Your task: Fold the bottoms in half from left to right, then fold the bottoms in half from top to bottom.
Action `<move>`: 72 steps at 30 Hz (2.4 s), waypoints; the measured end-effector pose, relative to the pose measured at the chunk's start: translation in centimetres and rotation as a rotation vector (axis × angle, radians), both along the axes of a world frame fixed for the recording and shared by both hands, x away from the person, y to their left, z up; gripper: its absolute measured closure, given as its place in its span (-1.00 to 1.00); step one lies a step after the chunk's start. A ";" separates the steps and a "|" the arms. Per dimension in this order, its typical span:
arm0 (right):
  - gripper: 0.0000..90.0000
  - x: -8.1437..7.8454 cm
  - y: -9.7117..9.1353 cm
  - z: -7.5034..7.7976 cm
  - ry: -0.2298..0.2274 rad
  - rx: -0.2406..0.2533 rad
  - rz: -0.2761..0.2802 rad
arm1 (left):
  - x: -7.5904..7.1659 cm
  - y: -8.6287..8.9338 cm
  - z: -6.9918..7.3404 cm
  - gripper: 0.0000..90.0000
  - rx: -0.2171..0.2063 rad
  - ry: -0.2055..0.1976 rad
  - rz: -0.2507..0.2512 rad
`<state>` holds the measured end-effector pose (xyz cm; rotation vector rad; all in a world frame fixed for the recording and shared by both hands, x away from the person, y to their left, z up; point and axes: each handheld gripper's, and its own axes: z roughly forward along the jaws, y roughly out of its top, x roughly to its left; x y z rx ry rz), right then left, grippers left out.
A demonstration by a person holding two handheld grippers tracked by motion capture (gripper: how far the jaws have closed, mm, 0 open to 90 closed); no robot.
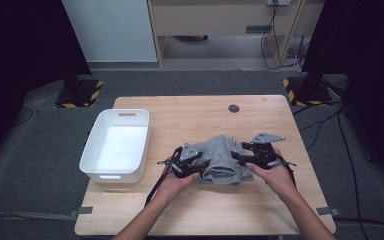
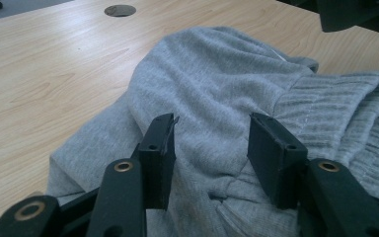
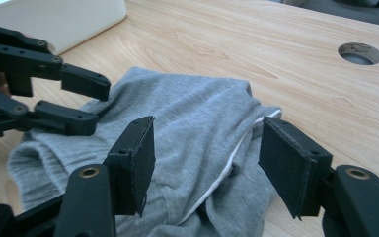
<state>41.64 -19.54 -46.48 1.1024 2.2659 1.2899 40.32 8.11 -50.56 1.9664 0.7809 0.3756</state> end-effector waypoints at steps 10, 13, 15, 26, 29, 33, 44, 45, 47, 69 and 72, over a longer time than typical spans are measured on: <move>-0.16 0.3 0.0 -0.3 0.006 -0.008 -0.021 | -0.5 -0.2 0.2 0.17 0.003 -0.003 -0.012; -0.16 0.2 0.1 -0.5 0.014 -0.022 -0.018 | -0.7 -0.4 0.1 0.17 0.011 -0.003 -0.020; -0.17 0.1 0.2 -0.8 0.012 -0.034 -0.014 | -0.9 -0.4 0.1 0.17 0.007 -0.002 -0.018; -0.19 -0.8 2.1 -1.3 -0.014 -0.097 0.037 | -1.6 -0.5 -0.4 0.18 0.016 -0.002 -0.027; -0.18 -1.0 2.4 -1.7 -0.004 -0.106 0.054 | -1.7 -0.5 -0.4 0.18 0.015 -0.004 -0.028; -0.17 -1.2 2.4 -2.2 0.003 -0.109 0.059 | -1.8 -0.5 -0.4 0.18 0.023 -0.007 -0.031; -0.16 -2.3 2.5 -3.2 0.010 -0.130 0.096 | -2.1 -0.4 -0.4 0.16 0.021 -0.008 -0.034; -0.16 -2.4 2.5 -3.4 0.012 -0.130 0.101 | -2.1 -0.4 -0.4 0.16 0.022 -0.009 -0.035; -0.15 -2.6 2.6 -3.6 0.014 -0.134 0.101 | -2.2 -0.4 -0.3 0.15 0.022 -0.012 -0.036; -0.14 -3.5 2.0 -4.8 0.022 -0.137 0.123 | -1.4 1.5 0.8 0.15 0.039 -0.051 0.018; -0.13 -3.7 1.9 -5.0 0.026 -0.134 0.126 | -1.0 2.0 1.0 0.15 0.037 -0.057 0.036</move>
